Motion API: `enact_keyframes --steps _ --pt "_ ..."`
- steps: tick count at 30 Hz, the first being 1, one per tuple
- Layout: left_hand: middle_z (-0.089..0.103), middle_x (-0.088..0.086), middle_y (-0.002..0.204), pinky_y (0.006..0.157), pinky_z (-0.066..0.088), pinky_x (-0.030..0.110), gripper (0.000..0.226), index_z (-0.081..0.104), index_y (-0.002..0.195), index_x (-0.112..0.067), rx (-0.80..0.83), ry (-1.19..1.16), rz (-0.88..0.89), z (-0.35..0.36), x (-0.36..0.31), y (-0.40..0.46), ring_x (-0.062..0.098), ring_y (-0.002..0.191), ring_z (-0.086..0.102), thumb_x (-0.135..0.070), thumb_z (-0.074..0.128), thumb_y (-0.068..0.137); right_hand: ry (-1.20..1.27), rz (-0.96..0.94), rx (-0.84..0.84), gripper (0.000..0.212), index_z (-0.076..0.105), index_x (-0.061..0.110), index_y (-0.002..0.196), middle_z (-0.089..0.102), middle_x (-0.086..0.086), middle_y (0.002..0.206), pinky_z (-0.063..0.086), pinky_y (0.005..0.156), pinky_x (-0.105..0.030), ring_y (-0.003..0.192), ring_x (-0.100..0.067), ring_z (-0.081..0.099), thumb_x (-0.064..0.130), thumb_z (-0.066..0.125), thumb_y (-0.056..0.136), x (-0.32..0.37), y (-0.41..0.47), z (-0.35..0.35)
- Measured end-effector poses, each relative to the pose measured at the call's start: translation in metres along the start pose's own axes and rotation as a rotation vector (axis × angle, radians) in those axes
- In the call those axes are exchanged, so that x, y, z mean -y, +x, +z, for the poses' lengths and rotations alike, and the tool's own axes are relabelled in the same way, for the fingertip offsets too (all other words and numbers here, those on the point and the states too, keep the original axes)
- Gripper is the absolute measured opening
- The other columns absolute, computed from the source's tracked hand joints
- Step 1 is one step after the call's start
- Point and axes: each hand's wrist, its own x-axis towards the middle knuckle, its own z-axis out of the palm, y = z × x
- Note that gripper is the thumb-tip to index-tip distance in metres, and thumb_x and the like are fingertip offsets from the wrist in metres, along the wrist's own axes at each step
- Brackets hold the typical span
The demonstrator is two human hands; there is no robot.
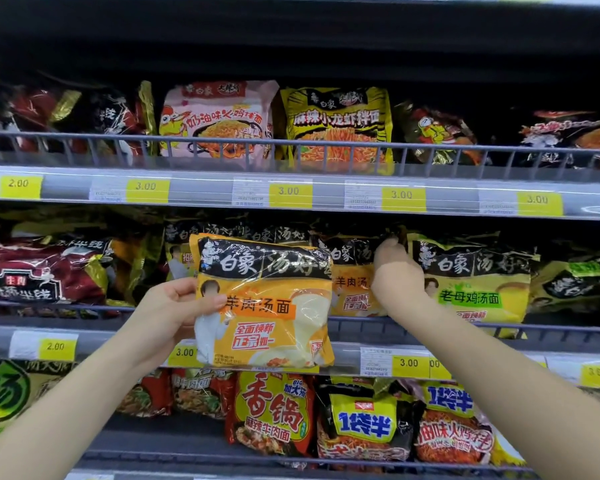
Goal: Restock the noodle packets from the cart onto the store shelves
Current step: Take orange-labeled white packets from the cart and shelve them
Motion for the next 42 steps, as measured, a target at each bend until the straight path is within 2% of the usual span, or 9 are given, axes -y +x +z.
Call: enact_keyframes --steps 7,9,11,13,16,22,34,38,42 --pt "0.070 0.024 0.097 0.082 0.051 0.052 0.056 0.062 0.107 -0.001 -0.035 0.001 -0.024 0.006 -0.004 0.005 0.032 0.079 0.070 -0.024 0.077 0.058 -0.071 -0.131 -0.163 0.079 -0.002 -0.012 0.145 0.014 -0.028 0.153 0.041 0.101 -0.035 0.141 -0.032 0.023 0.009 0.052 0.091 0.000 -0.022 0.000" --pt "0.070 0.024 0.096 0.079 0.052 0.052 0.075 0.063 0.107 -0.002 -0.032 0.005 -0.021 0.008 -0.006 0.006 0.033 0.078 0.070 -0.038 0.087 0.046 0.159 -0.203 -0.158 0.056 0.024 -0.003 0.142 0.041 -0.025 0.135 0.045 0.090 -0.040 0.119 -0.033 0.046 0.013 0.046 0.093 -0.002 -0.031 -0.010" --pt "0.071 0.023 0.095 0.080 0.052 0.054 0.088 0.054 0.122 0.002 -0.045 0.004 -0.037 0.011 -0.007 0.008 0.033 0.081 0.069 -0.035 0.086 0.048 0.448 -0.256 -0.147 0.031 0.054 0.001 0.103 0.055 -0.014 0.084 0.039 0.068 -0.031 0.078 -0.026 0.051 0.026 0.035 0.100 -0.002 -0.044 -0.020" --pt "0.073 0.018 0.091 0.080 0.052 0.052 0.075 0.051 0.124 0.006 -0.044 -0.008 -0.040 0.016 -0.007 0.010 0.030 0.079 0.070 -0.023 0.077 0.059 0.742 -0.218 0.008 0.057 0.052 0.005 0.065 0.050 -0.008 0.058 0.037 0.059 -0.029 0.058 -0.025 0.050 0.048 0.033 0.098 -0.002 -0.054 -0.023" --pt "0.073 0.016 0.087 0.077 0.054 0.047 0.046 0.059 0.110 0.007 -0.032 -0.007 -0.044 0.025 -0.011 0.011 0.027 0.073 0.069 -0.013 0.071 0.071 1.082 -0.153 0.322 0.083 0.066 -0.010 0.096 0.068 -0.029 0.090 0.057 0.080 -0.041 0.081 -0.035 0.070 0.070 0.049 0.080 -0.004 -0.062 -0.021" --pt "0.071 0.023 0.094 0.070 0.057 0.042 0.038 0.065 0.095 0.004 -0.019 -0.003 -0.051 0.041 -0.012 0.015 0.027 0.072 0.069 -0.015 0.078 0.065 1.268 -0.076 0.513 0.030 0.064 -0.001 0.098 0.074 -0.015 0.095 0.060 0.077 -0.035 0.084 -0.025 0.073 0.019 0.075 0.078 -0.016 -0.066 -0.027" --pt "0.074 0.008 0.094 0.069 0.058 0.026 0.036 0.067 0.097 -0.010 0.098 -0.119 0.040 0.055 -0.013 0.023 0.021 0.084 0.071 -0.038 0.063 0.074 1.358 0.091 0.470 0.015 0.071 0.008 0.090 0.076 -0.009 0.078 0.055 0.056 -0.026 0.067 -0.018 0.072 0.016 0.074 0.077 -0.039 -0.053 -0.043" --pt "0.056 -0.012 0.127 0.098 0.041 0.020 0.051 0.056 0.125 -0.025 0.126 0.471 0.184 0.046 0.000 0.016 0.006 0.119 0.052 -0.053 0.058 0.082 1.368 0.102 0.365 0.017 0.070 0.006 0.090 0.075 -0.009 0.076 0.055 0.056 -0.025 0.063 -0.018 0.071 0.013 0.075 0.076 -0.044 -0.044 -0.046" --pt "0.023 -0.010 0.152 0.111 0.005 0.017 0.090 0.023 0.147 -0.019 0.272 1.180 0.339 0.037 0.018 0.006 -0.005 0.132 0.013 -0.076 0.011 0.078 1.351 0.122 0.215 0.026 0.070 -0.004 0.096 0.074 -0.017 0.085 0.060 0.065 -0.031 0.072 -0.025 0.071 0.007 0.075 0.073 -0.046 -0.031 -0.044"
